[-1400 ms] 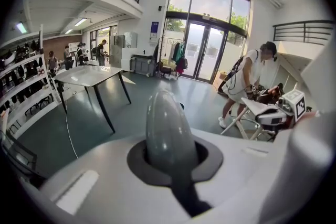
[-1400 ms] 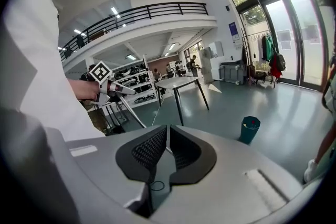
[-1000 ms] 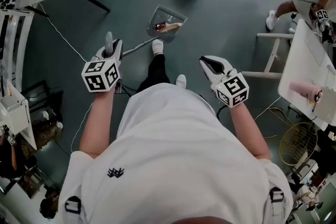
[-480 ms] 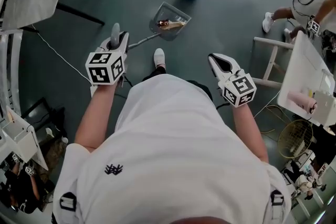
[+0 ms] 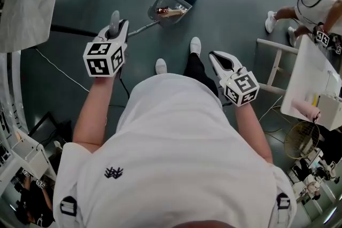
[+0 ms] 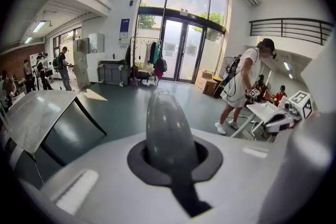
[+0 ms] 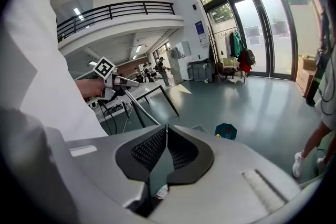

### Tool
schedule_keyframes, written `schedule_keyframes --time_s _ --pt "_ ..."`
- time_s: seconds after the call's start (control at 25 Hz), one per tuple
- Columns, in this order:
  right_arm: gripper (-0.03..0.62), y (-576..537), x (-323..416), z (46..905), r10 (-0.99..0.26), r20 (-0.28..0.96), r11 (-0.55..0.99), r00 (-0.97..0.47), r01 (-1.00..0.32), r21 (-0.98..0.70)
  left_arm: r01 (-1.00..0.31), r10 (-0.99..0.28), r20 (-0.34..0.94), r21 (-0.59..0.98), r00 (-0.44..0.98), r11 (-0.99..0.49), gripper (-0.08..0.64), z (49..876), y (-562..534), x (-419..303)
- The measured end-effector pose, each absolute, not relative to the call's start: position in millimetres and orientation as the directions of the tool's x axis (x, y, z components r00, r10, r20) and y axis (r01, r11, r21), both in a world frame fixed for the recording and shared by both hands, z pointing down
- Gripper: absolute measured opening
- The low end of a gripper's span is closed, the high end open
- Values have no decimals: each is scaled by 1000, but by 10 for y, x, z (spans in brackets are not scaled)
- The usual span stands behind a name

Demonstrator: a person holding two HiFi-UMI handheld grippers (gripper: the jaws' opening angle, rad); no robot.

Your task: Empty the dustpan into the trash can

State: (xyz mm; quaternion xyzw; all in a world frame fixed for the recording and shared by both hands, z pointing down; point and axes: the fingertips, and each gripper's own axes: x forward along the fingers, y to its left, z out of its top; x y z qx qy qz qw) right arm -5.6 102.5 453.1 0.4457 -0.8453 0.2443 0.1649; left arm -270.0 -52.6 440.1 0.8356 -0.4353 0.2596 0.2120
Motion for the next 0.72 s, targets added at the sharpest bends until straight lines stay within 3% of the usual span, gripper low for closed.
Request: schedule_keyframes --time_s 0.72 --pt "9 -396 1430 4710 -639 515 490 -571 -818 -301 -820 -633 644 -16 430 -573 58 4724 -2512 -1139"
